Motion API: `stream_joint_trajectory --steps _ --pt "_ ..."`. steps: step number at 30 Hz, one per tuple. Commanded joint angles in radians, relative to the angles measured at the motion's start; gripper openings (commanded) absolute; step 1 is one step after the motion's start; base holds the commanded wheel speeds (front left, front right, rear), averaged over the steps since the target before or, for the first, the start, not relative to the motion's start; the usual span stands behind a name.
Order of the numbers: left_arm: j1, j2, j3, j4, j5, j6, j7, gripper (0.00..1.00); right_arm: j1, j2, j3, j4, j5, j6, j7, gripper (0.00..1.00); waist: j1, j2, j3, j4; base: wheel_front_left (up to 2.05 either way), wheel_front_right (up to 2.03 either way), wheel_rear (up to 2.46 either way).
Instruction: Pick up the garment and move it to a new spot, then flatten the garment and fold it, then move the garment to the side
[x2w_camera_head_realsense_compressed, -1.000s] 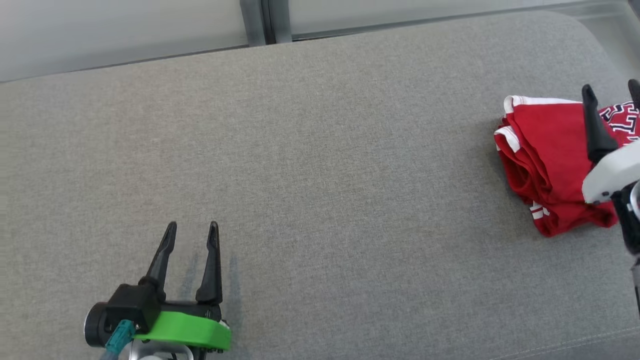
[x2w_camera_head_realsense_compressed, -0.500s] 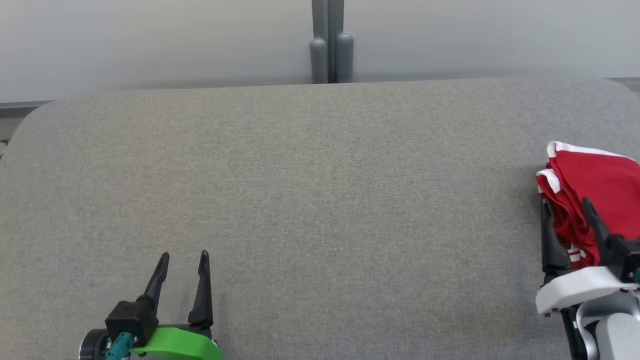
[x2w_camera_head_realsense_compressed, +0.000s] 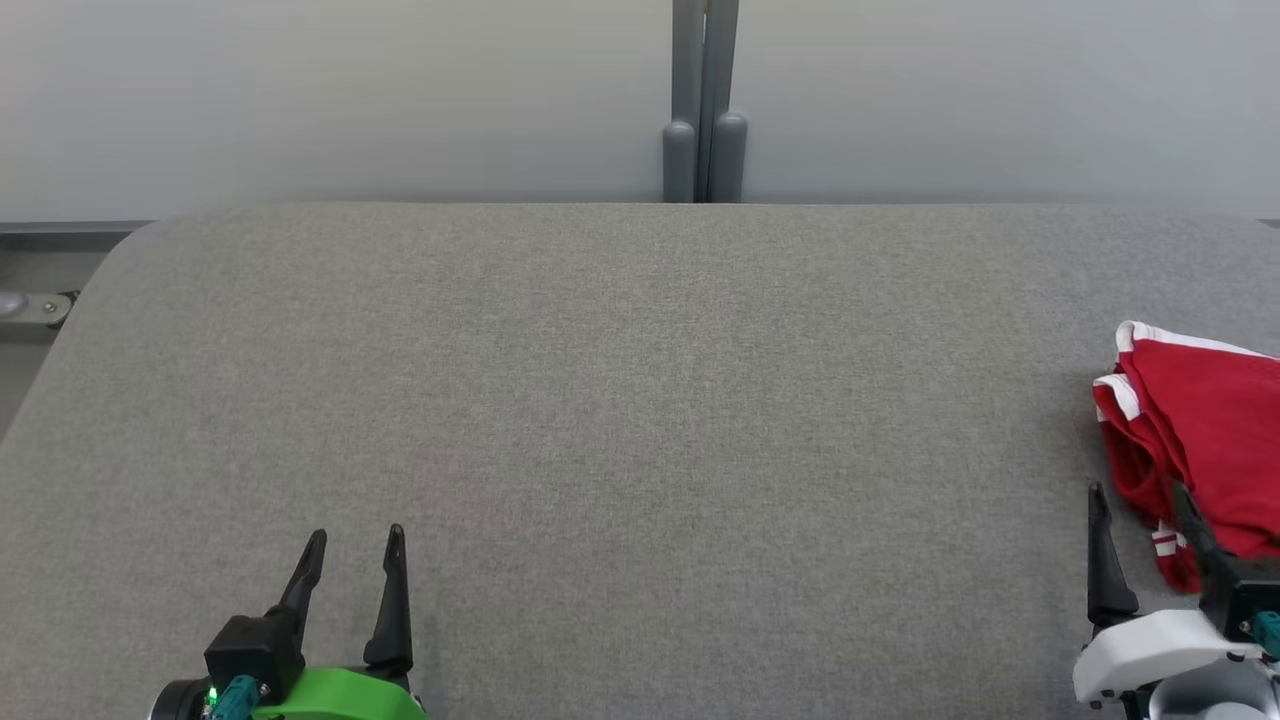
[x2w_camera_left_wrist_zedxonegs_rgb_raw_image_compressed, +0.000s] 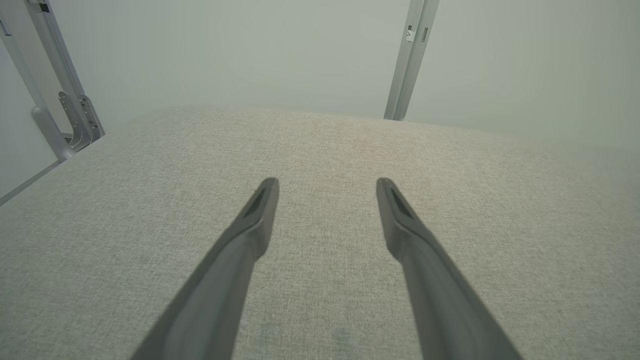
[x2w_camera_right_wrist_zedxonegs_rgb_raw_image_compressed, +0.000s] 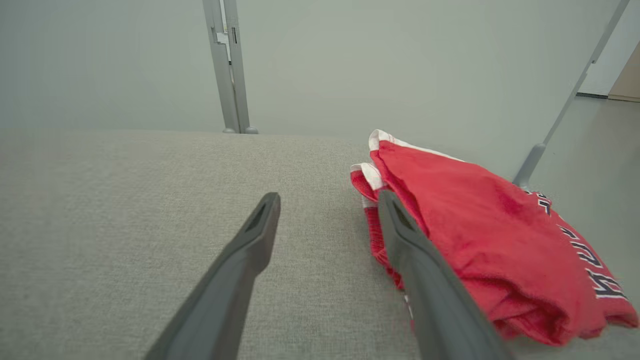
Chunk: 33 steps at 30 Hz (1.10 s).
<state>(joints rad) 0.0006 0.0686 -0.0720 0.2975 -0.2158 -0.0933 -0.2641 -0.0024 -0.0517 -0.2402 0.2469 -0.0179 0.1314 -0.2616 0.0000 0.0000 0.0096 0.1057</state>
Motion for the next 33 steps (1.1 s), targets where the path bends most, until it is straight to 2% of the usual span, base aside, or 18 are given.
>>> stream_joint_trajectory --steps 1,22,33 --pt "0.013 -0.001 0.006 0.003 0.008 -0.003 0.000 1.00 0.015 -0.001 -0.007 -0.007 -0.011 -0.002 -0.004 1.00 0.0000 0.0000 -0.009 -0.013 0.00 0.00 0.00" --pt "0.018 -0.014 0.051 0.007 0.009 -0.016 0.000 1.00 0.013 0.000 0.010 -0.020 -0.053 -0.002 -0.004 1.00 0.0000 0.0000 -0.020 -0.090 0.00 0.00 0.00" --pt "0.010 -0.016 0.061 0.015 0.013 -0.021 0.000 1.00 -0.004 0.000 0.027 0.002 -0.063 -0.002 -0.004 1.00 0.0000 0.0000 -0.012 -0.100 0.00 0.00 0.00"
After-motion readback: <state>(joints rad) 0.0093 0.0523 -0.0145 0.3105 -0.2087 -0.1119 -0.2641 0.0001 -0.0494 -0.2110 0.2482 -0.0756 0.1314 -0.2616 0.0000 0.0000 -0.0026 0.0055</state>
